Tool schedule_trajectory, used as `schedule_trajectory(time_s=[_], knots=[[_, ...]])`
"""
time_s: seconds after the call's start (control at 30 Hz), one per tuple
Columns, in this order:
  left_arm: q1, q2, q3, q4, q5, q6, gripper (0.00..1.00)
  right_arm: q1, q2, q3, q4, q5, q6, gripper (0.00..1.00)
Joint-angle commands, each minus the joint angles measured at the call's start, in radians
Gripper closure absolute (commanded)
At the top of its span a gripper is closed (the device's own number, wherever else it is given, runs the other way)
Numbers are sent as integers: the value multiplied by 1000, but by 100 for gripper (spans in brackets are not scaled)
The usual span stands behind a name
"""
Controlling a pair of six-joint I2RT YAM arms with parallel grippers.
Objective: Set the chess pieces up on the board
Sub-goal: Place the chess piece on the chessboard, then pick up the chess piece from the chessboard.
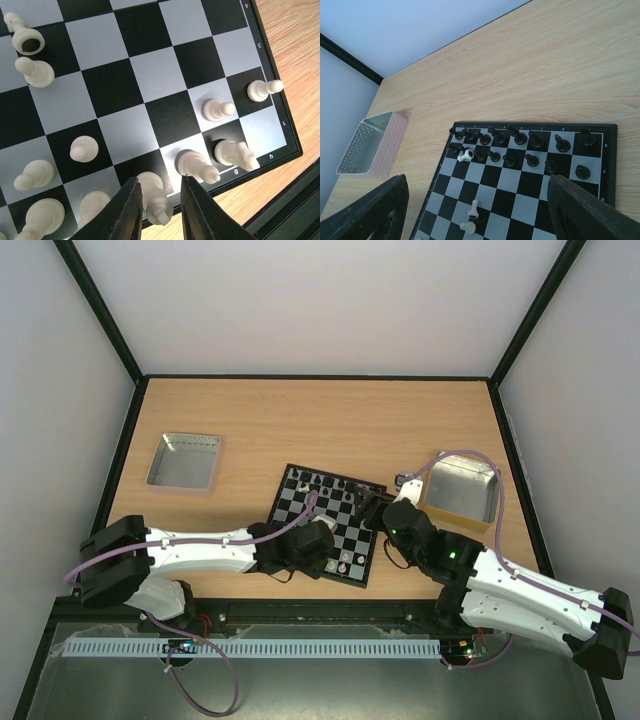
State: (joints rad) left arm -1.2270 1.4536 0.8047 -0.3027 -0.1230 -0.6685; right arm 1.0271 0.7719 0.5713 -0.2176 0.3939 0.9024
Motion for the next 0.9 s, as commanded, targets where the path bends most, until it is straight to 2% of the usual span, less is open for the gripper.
schedule_trajectory(time_s=[0.0,0.23,0.33,0.47,0.7,0.87], knots=[[7,-28,-6,-8,-8,4,72,-4,-10,-12,18,21,17,25],[19,-90,44,-32,-52,-1,55,-4,14,12,10,-2,-2,25],[48,-146,56,-43,-83,-19,53,-4,42,31,8,-31,-17,26],[135,-259,28,-48,-128,-66,51,-3,106,58,21,-104,-69,28],[354,-489,-110,-67,-119,-143,45,-2,367,182,-17,-231,-153,38],[493,-570,-187,-94,-57,-174,44,0,573,293,-77,-287,-177,55]])
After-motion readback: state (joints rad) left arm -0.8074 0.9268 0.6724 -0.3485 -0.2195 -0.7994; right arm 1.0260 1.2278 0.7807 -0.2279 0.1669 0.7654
